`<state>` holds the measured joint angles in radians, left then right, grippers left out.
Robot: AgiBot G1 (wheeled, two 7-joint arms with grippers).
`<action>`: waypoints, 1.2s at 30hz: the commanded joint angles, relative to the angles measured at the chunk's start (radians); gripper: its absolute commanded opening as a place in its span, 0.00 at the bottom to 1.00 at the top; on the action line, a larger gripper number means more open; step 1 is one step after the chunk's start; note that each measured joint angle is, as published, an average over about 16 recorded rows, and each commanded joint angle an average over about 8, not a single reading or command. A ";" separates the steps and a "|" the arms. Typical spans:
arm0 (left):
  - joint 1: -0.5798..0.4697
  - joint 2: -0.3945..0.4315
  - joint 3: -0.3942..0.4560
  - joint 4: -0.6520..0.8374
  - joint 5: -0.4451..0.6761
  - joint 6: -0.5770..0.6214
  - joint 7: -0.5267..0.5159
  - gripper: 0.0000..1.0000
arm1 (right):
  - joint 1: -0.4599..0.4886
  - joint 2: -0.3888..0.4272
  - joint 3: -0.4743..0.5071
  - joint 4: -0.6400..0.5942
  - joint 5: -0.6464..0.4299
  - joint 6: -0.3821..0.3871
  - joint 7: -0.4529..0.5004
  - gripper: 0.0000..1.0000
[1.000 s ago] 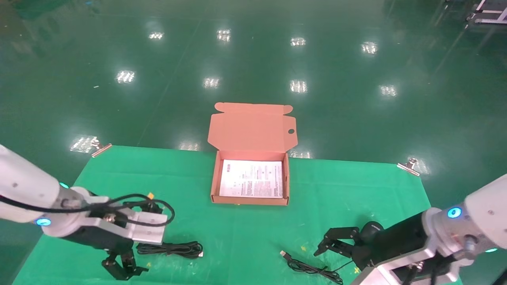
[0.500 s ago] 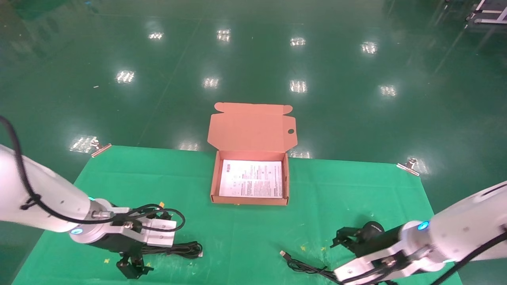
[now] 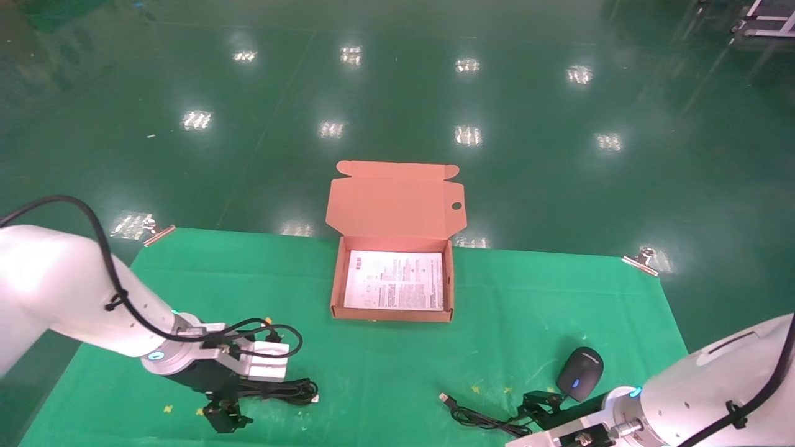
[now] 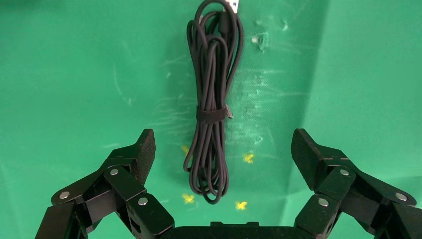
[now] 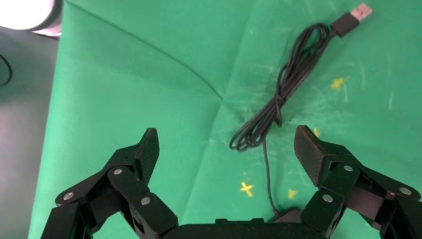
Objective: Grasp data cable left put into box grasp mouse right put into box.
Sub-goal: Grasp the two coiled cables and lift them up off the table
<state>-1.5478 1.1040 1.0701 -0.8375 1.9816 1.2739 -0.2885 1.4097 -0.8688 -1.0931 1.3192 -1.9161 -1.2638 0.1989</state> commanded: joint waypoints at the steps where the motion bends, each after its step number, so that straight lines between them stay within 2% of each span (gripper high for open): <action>1: 0.003 0.012 0.000 0.039 -0.005 -0.010 0.016 1.00 | -0.007 -0.004 -0.002 -0.005 -0.010 0.008 0.014 1.00; 15: -0.002 0.076 -0.005 0.228 -0.013 -0.068 0.088 1.00 | -0.039 -0.067 -0.004 -0.036 -0.083 0.097 0.100 1.00; 27: -0.010 0.101 -0.008 0.312 -0.015 -0.099 0.123 1.00 | -0.082 -0.089 -0.021 -0.026 -0.194 0.157 0.184 1.00; 28: -0.011 0.102 -0.008 0.317 -0.013 -0.101 0.122 1.00 | -0.086 -0.089 -0.021 -0.027 -0.201 0.160 0.191 0.94; 30: -0.013 0.104 -0.007 0.326 -0.011 -0.104 0.119 0.99 | -0.091 -0.090 -0.023 -0.028 -0.213 0.167 0.201 0.69; 35: -0.016 0.106 -0.007 0.345 -0.008 -0.113 0.107 0.37 | -0.103 -0.095 -0.026 -0.032 -0.237 0.180 0.217 0.06; 36: -0.017 0.106 -0.008 0.346 -0.008 -0.114 0.107 0.24 | -0.104 -0.095 -0.026 -0.032 -0.239 0.182 0.218 0.00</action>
<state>-1.5640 1.2091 1.0626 -0.4964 1.9736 1.1617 -0.1787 1.3087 -0.9628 -1.1185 1.2878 -2.1496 -1.0854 0.4130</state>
